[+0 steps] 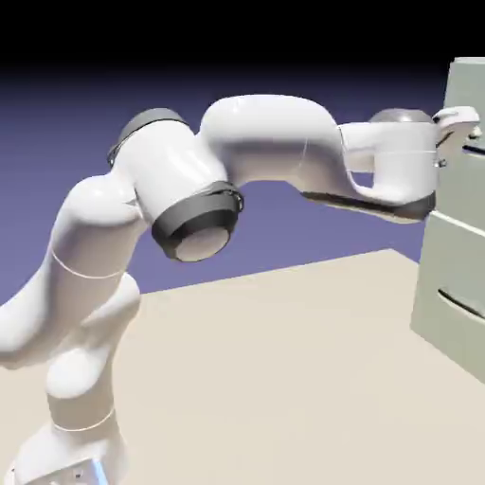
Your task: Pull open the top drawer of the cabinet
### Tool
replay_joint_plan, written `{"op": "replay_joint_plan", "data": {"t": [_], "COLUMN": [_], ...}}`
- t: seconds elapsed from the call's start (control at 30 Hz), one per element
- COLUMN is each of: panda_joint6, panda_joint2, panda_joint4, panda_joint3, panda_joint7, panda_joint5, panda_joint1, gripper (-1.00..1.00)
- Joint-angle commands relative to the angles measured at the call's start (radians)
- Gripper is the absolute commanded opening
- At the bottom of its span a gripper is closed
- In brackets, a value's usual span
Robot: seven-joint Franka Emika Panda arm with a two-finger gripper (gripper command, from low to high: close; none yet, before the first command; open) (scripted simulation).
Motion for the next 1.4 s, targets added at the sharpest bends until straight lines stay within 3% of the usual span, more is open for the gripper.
{"op": "replay_joint_plan", "data": {"t": [0.0, 0.2, 0.5, 0.53, 0.57, 1.07, 1.37], "panda_joint6": [-0.001, -0.008, 0.085, 0.085, 0.085, -0.065, -0.101], "panda_joint2": [-0.001, -0.004, -0.174, -0.174, -0.174, 0.093, 0.197], "panda_joint4": [0.023, 0.122, 0.438, 0.438, 0.438, -0.095, -0.306], "panda_joint3": [-0.033, -0.177, -0.341, -0.341, -0.341, 0.015, 0.288], "panda_joint7": [-0.038, -0.203, -0.457, -0.457, -0.457, -0.099, 0.044], "panda_joint5": [-0.044, -0.232, -0.033, -0.033, -0.033, -0.3, -0.369], "panda_joint1": [0.036, 0.191, 0.418, 0.419, 0.419, -0.043, -0.369], "gripper": [0.0, 0.0, 0.0, -1.0, -1.0, -1.0, -1.0]}}
